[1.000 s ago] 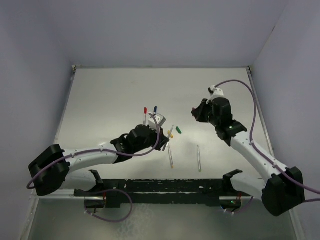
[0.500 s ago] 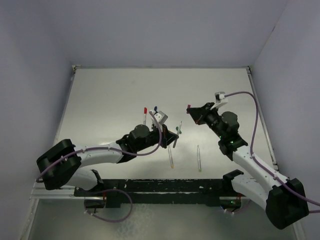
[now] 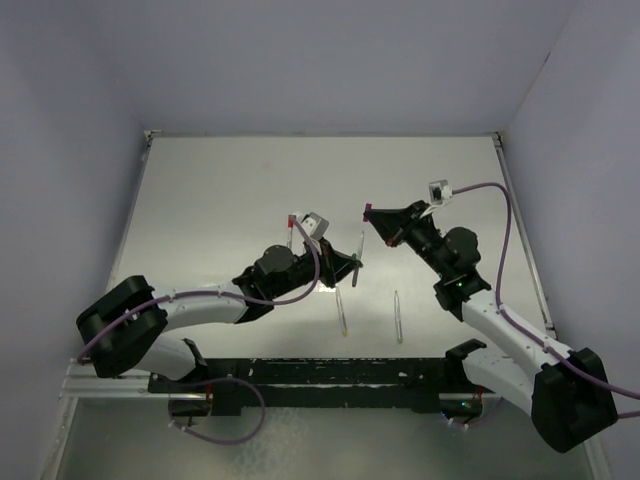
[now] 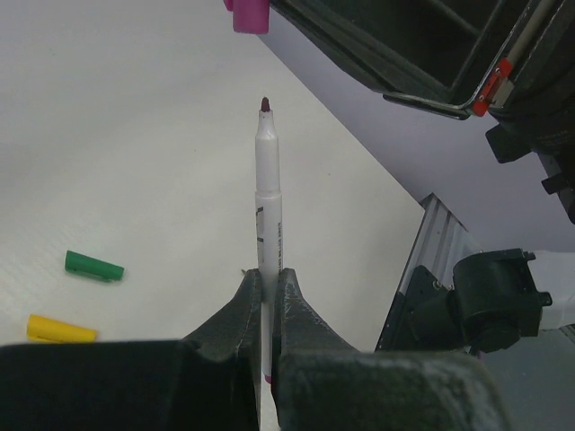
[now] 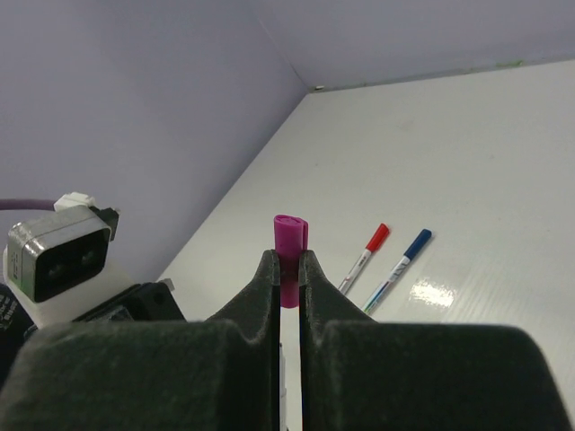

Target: Insert the pens into the pen caps

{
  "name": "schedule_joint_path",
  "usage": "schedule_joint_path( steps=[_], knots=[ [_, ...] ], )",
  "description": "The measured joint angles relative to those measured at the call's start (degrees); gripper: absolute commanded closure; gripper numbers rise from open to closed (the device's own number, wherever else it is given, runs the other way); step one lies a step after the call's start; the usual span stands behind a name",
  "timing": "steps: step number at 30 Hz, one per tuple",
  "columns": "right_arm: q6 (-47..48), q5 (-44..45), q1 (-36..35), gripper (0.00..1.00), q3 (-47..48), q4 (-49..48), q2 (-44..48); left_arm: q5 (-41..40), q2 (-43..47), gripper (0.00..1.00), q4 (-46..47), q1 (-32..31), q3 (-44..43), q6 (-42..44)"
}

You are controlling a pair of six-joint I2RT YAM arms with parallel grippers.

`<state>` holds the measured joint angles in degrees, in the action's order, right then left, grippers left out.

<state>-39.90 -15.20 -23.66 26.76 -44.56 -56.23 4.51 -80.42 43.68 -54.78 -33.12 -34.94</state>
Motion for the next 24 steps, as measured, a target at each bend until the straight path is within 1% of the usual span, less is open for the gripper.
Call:
schedule_joint_path(
  steps=[7, 24],
  knots=[
    [-0.70, -1.55, -0.09, 1.00, -0.13, -0.66, -0.02, 0.48, -0.02, 1.00, 2.60, 1.14, 0.00, -1.07],
    [-1.18, -3.80, -0.35, 1.00, -0.76, -0.83, 0.07, 1.51, -0.37, 1.00, 2.62, 2.16, -0.33, -1.49]
  ],
)
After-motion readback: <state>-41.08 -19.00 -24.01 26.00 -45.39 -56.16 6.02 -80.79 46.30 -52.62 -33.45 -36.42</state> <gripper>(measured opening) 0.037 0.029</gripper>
